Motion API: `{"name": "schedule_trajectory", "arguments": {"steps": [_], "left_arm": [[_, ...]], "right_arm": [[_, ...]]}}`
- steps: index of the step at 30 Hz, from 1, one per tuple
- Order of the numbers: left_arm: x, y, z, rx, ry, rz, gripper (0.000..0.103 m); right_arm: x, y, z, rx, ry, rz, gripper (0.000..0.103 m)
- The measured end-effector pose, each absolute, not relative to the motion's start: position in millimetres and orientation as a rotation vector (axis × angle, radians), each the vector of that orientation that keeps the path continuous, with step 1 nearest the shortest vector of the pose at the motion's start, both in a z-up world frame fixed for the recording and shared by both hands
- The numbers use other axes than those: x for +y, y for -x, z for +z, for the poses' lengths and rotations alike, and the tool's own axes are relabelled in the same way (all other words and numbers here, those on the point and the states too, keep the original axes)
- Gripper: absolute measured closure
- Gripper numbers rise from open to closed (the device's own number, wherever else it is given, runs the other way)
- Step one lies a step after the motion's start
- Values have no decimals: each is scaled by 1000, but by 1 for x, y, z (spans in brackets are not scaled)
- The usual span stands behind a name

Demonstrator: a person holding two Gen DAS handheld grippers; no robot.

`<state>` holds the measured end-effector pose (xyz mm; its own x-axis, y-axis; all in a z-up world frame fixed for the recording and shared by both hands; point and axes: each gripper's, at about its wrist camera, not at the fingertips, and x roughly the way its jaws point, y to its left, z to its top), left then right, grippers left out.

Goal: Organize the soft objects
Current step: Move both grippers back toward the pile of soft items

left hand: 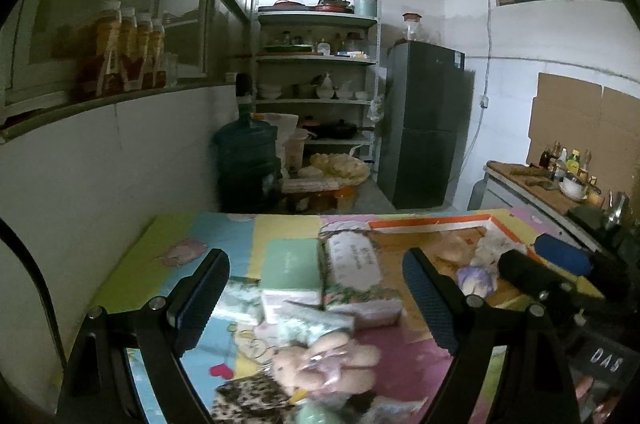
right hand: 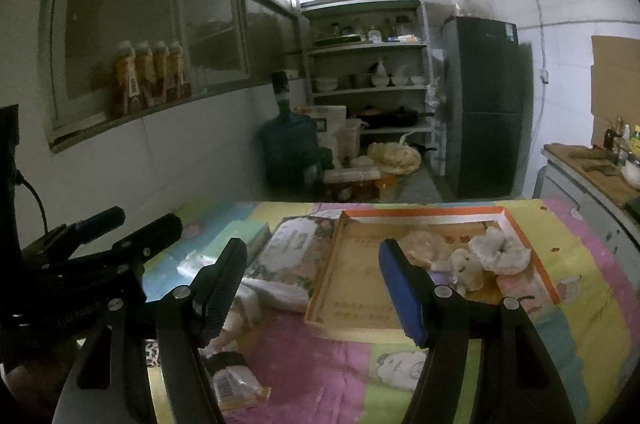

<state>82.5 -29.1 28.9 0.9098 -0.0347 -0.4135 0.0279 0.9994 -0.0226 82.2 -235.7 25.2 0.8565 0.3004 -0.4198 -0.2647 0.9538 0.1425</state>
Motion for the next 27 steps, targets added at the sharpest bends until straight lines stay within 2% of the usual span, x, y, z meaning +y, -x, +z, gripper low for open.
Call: {"name": "schedule_trajectory", "arguments": {"steps": [6, 9, 27], "left_arm": [[5, -73, 21, 428, 40, -15, 15], [23, -72, 17, 440, 64, -11, 15], [95, -66, -23, 504, 138, 20, 15]], "right_arm": [[-222, -76, 19, 463, -79, 298, 32], [-212, -74, 15, 469, -67, 305, 29], [-159, -93, -29, 591, -23, 395, 28]]}}
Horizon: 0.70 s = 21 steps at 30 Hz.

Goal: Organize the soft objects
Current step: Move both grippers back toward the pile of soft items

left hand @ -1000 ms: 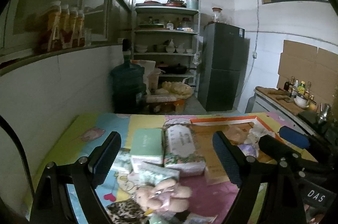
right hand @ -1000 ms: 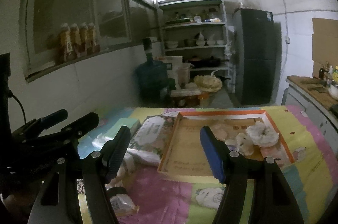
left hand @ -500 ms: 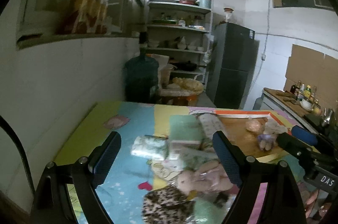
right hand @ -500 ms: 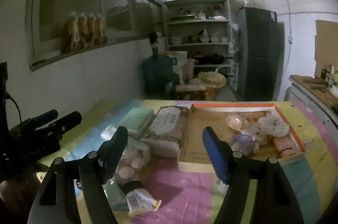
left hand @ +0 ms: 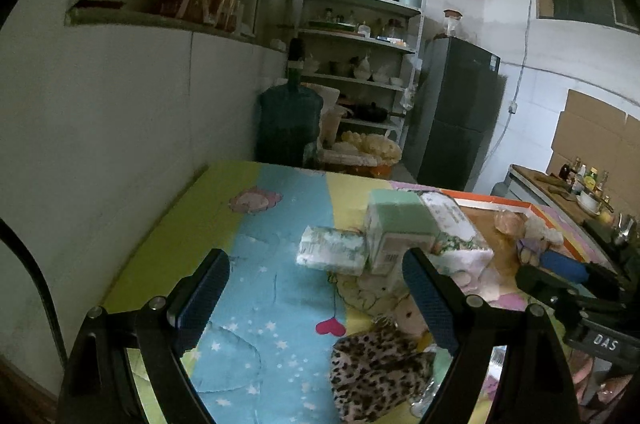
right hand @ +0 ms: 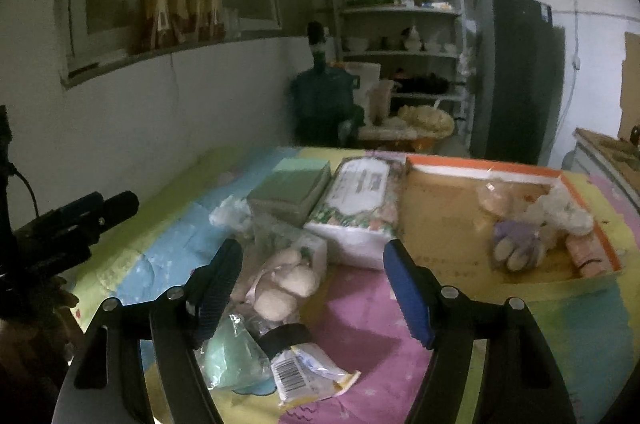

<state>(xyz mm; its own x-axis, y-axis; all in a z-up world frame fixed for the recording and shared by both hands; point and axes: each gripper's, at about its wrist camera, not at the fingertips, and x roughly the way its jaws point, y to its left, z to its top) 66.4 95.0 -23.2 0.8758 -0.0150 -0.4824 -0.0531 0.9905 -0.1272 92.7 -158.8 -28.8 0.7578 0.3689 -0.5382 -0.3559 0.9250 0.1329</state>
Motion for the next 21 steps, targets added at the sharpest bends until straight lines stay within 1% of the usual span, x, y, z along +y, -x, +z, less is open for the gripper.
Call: {"name": "schedule_trajectory", "arguments": {"steps": [9, 13, 21], "left_arm": [[98, -71, -63, 603, 133, -80, 15], [92, -75, -84, 671, 147, -124, 21], [82, -79, -104, 731, 172, -164, 23]], "right_arm": [[-148, -106, -51, 648, -35, 403, 28], [-144, -108, -58, 664, -32, 407, 28], [-139, -112, -66, 684, -32, 419, 28]]}}
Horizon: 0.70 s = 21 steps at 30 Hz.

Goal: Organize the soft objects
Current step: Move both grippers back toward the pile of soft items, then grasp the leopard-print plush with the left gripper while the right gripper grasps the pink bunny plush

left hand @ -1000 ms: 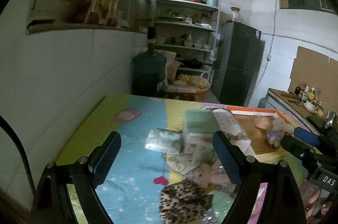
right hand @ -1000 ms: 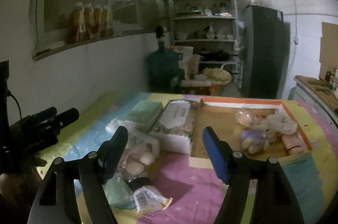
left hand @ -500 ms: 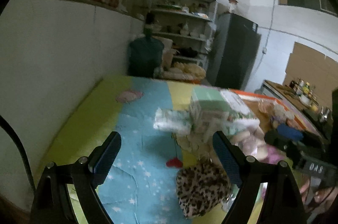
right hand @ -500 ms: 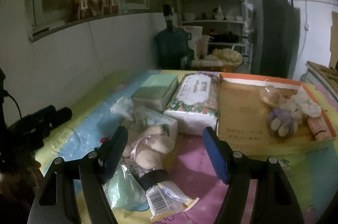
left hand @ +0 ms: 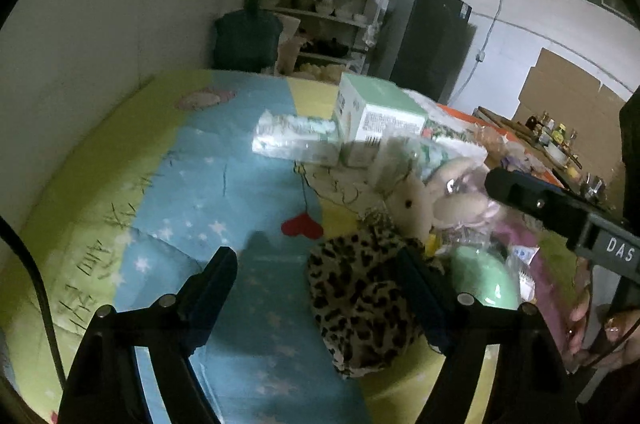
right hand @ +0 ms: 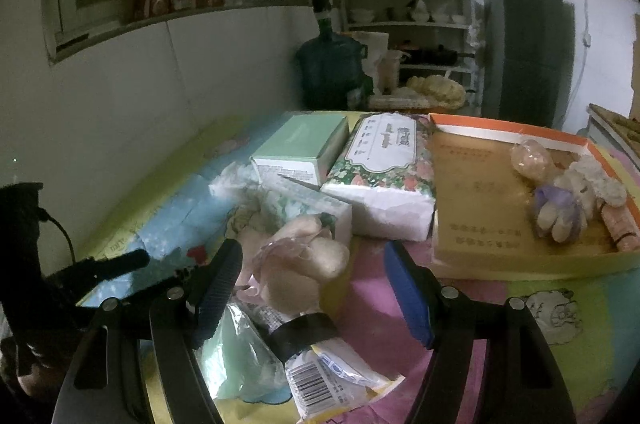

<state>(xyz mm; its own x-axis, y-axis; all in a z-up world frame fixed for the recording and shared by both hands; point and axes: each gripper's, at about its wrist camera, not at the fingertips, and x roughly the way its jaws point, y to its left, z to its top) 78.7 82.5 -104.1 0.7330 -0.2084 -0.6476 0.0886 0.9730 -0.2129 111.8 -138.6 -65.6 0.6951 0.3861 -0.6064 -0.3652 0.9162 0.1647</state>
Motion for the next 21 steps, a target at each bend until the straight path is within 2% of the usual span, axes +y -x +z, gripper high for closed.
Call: {"name": "schedule_trajectory", "arguments": {"steps": [2, 6, 9, 12, 13, 15, 17, 18, 19, 21], "left_arm": [[81, -81, -110, 755, 179, -164, 28], [77, -78, -112, 745, 146, -140, 29], [73, -75, -114, 729, 131, -149, 41], [70, -73, -115, 723, 143, -184, 66], [70, -73, -116, 727, 157, -203, 79], [70, -72, -116, 724, 173, -214, 90], [71, -72, -117, 724, 189, -228, 95], [72, -72, -118, 722, 194, -231, 95], [72, -72, -118, 721, 198, -233, 96], [74, -72, -118, 717, 209, -235, 97]], "right_arm": [[-137, -113, -67, 689, -31, 423, 28], [-137, -116, -70, 699, -41, 439, 28], [-137, -117, -72, 704, -52, 455, 28], [-137, -118, -75, 714, -61, 472, 28], [-136, -118, -75, 717, -62, 477, 29], [-134, -118, -76, 729, -66, 490, 35], [-133, -118, -76, 738, -78, 514, 58], [-132, -118, -75, 741, -78, 515, 63], [-131, -118, -76, 746, -75, 517, 76], [-131, -117, -75, 749, -87, 524, 79]]}}
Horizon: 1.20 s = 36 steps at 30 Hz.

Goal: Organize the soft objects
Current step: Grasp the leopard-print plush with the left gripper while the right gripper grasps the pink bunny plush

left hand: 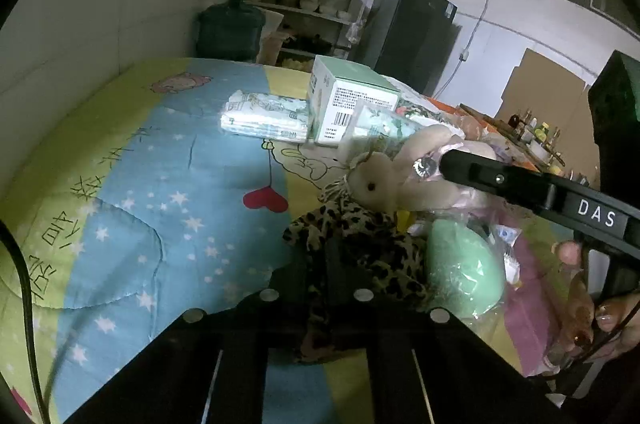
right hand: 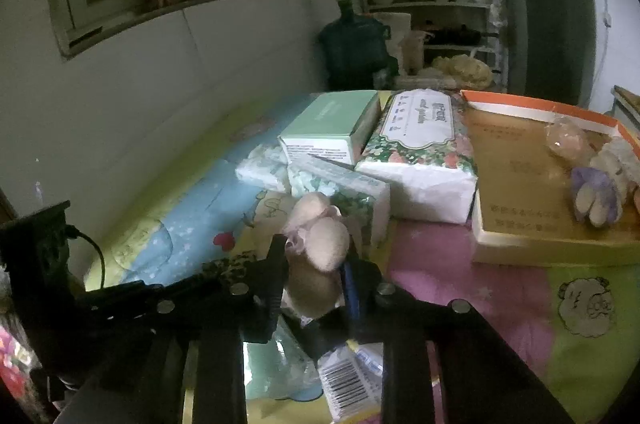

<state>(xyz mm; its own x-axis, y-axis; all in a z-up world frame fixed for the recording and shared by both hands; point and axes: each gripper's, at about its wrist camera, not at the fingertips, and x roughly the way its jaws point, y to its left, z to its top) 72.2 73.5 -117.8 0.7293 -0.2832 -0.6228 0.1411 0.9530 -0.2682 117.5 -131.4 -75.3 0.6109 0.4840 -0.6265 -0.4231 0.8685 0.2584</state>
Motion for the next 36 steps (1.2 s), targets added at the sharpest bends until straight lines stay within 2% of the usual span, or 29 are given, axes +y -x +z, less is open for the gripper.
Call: {"name": "schedule_trajectory", "arguments": {"steps": [2, 8, 36], "left_arm": [[74, -70, -117, 713, 216, -235, 97], [76, -66, -107, 685, 216, -224, 97], [81, -56, -36, 506, 183, -181, 97]], "right_arm": [[-132, -116, -74, 744, -96, 532, 84], [-132, -112, -69, 718, -99, 545, 87], [-144, -82, -8, 530, -100, 568, 87]]}}
